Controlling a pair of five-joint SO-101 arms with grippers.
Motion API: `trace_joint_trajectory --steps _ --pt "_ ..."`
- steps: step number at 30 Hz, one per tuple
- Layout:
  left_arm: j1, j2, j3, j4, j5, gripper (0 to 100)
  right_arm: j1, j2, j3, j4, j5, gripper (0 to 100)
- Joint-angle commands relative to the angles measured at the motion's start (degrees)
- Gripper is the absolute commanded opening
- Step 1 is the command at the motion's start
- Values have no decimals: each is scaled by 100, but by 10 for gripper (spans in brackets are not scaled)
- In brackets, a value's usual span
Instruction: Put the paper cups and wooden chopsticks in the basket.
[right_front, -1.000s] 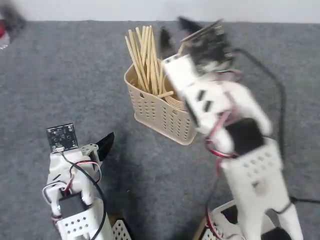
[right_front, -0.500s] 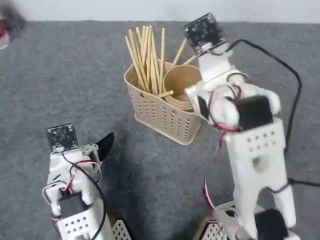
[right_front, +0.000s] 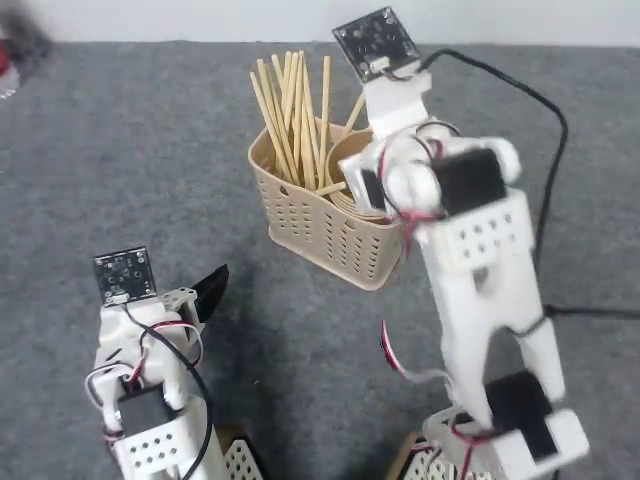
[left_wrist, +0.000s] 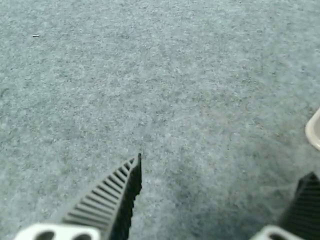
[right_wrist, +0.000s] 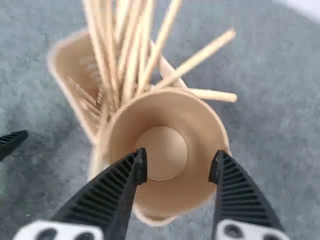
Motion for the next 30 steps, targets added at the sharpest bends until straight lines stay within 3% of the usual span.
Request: trace_joint_trajectory --steps 1,11,21,30 --pt "35 18 -22 -88 -44 445 321 180 -484 163 -70 197" --pt "35 9 -22 -88 -44 445 884 189 -1547 796 -44 201" --pt "35 9 -22 -88 -44 445 611 295 -1319 840 -79 199" --pt "35 9 -22 -88 -44 445 655 338 308 831 -44 199"
